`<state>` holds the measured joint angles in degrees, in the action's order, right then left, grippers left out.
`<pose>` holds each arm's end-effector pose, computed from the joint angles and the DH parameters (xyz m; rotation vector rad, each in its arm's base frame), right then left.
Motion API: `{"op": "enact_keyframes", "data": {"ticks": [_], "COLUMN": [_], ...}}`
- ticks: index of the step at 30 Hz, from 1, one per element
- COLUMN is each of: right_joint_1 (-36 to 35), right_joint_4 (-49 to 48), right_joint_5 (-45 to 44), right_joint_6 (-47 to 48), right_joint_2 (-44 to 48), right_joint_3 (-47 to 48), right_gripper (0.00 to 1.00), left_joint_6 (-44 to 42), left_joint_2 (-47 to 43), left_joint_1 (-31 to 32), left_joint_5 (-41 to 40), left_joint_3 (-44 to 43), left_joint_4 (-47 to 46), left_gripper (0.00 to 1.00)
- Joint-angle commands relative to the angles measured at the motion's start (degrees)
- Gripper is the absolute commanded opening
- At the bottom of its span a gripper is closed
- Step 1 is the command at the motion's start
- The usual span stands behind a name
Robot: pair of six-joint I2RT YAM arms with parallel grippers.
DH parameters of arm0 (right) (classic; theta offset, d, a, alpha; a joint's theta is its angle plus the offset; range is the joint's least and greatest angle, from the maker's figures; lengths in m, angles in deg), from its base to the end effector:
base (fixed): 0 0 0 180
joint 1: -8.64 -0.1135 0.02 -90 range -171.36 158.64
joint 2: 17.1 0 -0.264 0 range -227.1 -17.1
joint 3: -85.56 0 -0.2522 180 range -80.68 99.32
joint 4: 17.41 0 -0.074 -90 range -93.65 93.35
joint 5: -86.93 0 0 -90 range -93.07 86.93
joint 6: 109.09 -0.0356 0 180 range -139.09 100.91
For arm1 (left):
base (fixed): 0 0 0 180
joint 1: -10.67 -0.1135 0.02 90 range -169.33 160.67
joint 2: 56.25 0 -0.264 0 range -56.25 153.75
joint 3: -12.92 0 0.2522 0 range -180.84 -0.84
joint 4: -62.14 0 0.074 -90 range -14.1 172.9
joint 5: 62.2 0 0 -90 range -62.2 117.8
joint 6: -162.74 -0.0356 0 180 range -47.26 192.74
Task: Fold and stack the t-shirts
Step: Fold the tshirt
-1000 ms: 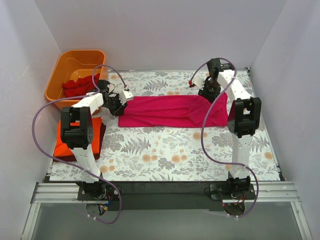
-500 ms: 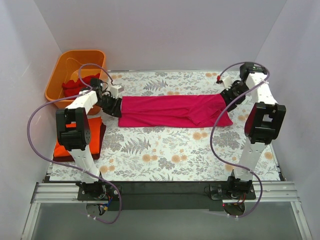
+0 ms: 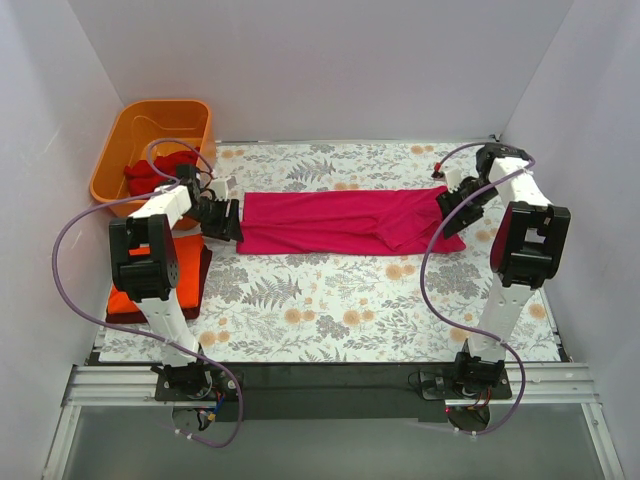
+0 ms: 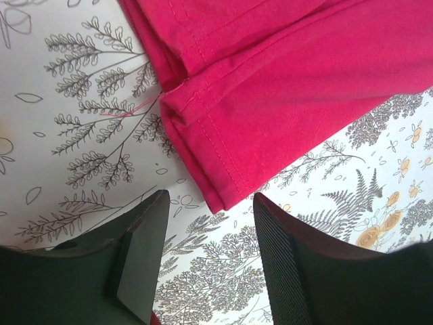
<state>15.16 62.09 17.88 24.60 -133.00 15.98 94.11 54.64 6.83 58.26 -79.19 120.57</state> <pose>0.3946 -0.0323 0.2201 -0.9391 2.7197 0.4282 0.3764 0.0072 0.1769 -0.5449 2.8409 -0.8274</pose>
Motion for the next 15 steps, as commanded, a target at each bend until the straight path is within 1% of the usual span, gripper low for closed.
{"op": "enact_keyframes", "data": {"ticks": [1, 8, 11, 14, 15], "right_joint_1": [0.2, 0.2, 0.2, 0.2, 0.3], "right_joint_4": [-2.8, -4.8, -5.0, -4.9, -5.0], "right_joint_5": [-0.3, -3.2, -3.5, -3.7, -3.7], "right_joint_6": [-0.8, 0.1, 0.4, 0.4, 0.4], "right_joint_2": [-1.1, -1.1, -1.2, -1.1, -1.0], "right_joint_3": [-1.1, -4.3, -4.6, -5.3, -5.8], "right_gripper": [0.57, 0.57, 0.54, 0.48, 0.45], "left_joint_6": [2.3, 3.3, 3.3, 3.8, 4.2], "left_joint_2": [-1.7, -0.9, -1.4, -1.6, -1.6], "left_joint_1": [0.1, 0.4, 0.9, 1.5, 1.7], "left_joint_5": [0.7, 1.2, 1.5, 2.1, 2.3], "left_joint_3": [1.4, 3.4, 4.7, 5.5, 5.5], "left_joint_4": [-1.4, -2.8, -4.0, -5.2, -5.5], "left_gripper": [0.53, 0.55, 0.55, 0.5, 0.45]}}
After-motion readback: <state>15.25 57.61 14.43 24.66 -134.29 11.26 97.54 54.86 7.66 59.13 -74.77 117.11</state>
